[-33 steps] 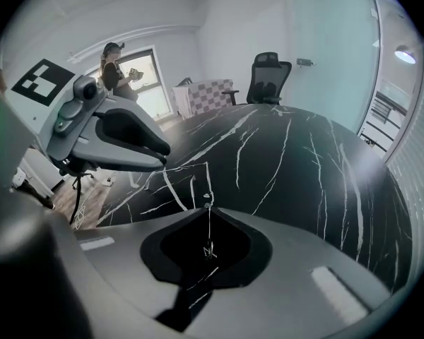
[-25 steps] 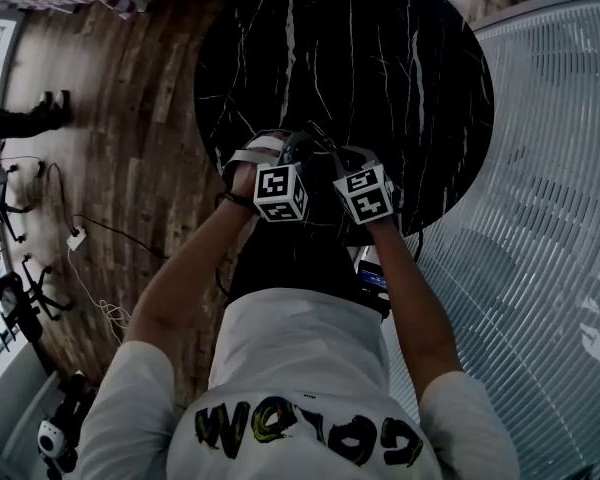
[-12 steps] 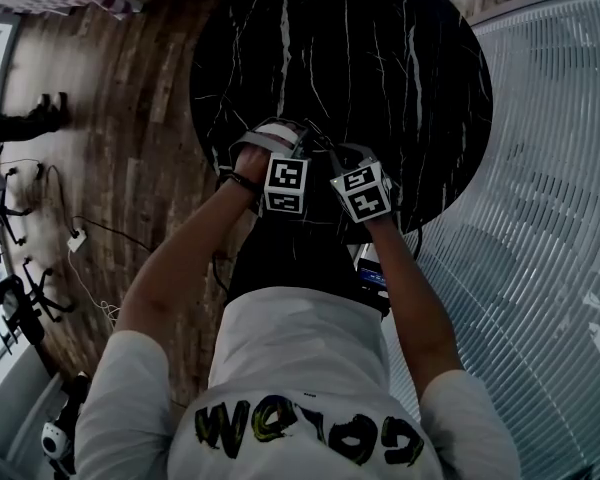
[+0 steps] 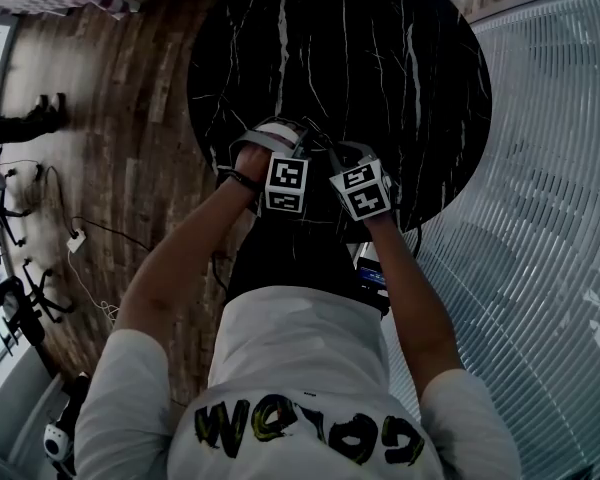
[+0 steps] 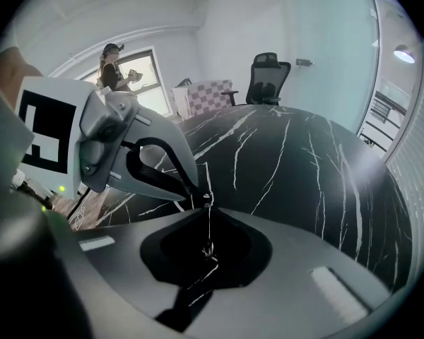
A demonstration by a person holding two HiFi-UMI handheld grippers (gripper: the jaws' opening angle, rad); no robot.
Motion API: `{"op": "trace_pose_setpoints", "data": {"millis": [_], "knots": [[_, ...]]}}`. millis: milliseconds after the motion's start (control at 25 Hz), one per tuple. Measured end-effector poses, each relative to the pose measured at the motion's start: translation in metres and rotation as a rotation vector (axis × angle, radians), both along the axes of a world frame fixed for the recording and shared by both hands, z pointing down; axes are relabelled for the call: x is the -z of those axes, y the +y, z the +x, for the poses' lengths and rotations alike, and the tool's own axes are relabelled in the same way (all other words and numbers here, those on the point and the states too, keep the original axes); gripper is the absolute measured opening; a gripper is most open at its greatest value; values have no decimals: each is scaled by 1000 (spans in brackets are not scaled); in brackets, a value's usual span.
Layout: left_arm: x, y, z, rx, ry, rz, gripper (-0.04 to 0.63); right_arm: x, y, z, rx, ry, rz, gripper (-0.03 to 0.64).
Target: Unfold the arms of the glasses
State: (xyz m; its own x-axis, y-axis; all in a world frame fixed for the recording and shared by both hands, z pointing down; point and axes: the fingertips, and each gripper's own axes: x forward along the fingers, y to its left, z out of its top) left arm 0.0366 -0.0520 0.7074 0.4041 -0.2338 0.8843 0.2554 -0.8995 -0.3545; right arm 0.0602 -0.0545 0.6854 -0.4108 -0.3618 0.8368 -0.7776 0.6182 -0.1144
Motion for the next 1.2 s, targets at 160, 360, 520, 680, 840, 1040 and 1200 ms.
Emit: {"op": "trace_pose_setpoints", "data": {"millis": [160,360,520,680,840,1040,1200], "knots": [[1,1,-2,3,-4,14,32,1,0,0,-15,-5,-5,9],[1,6,-3,25,-3,17,26,-2,-1,7,-54,-7,-17,9],[0,12,-6,66,8,9,21,-1,-4,8,-68,-15,-13,9],[0,18,-8,106,22,-3,17,0,-7,7,-72,-21,-5,9],[0,21,-10,134,26,-5,15,0,-6,8,-72,-17,-12,9],[1,25,-11,161,31,-14,15,0,-7,7,-84,-25,-19,9],[1,31,-12,188,44,-24,14,0,-5,8,-92,-25,-27,9]]}}
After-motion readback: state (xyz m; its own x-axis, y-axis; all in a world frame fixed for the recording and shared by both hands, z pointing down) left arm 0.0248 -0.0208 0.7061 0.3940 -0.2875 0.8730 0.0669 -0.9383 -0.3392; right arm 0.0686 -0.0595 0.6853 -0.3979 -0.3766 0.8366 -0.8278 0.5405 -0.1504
